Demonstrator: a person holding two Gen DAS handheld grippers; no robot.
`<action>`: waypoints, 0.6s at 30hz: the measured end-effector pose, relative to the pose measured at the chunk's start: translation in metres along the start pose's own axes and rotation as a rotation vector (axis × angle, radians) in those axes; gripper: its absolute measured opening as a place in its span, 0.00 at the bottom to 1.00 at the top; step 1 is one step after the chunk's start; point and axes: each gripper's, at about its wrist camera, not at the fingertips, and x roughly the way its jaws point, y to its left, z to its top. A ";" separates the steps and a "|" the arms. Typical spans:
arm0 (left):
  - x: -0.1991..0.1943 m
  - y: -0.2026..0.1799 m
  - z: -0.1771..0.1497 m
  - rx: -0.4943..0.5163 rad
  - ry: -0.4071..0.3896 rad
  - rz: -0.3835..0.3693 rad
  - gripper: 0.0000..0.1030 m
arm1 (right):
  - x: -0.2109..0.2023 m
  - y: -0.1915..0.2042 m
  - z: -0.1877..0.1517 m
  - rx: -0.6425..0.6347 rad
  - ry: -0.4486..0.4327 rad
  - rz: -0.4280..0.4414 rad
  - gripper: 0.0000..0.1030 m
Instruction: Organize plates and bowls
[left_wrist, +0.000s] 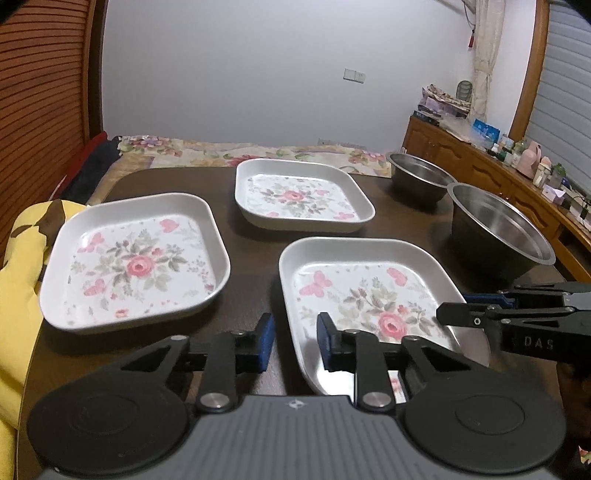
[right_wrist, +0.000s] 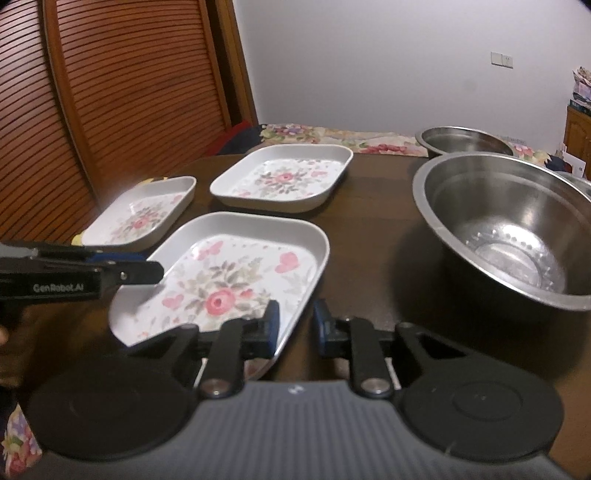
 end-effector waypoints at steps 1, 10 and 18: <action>0.001 0.000 -0.001 -0.001 0.004 -0.001 0.17 | 0.000 0.000 0.000 0.000 -0.001 -0.002 0.20; 0.001 -0.002 -0.006 -0.019 0.015 -0.014 0.12 | 0.001 0.000 0.000 0.019 -0.009 0.014 0.18; -0.014 -0.007 -0.010 -0.032 0.012 -0.032 0.12 | -0.005 -0.003 -0.001 0.047 0.002 0.013 0.17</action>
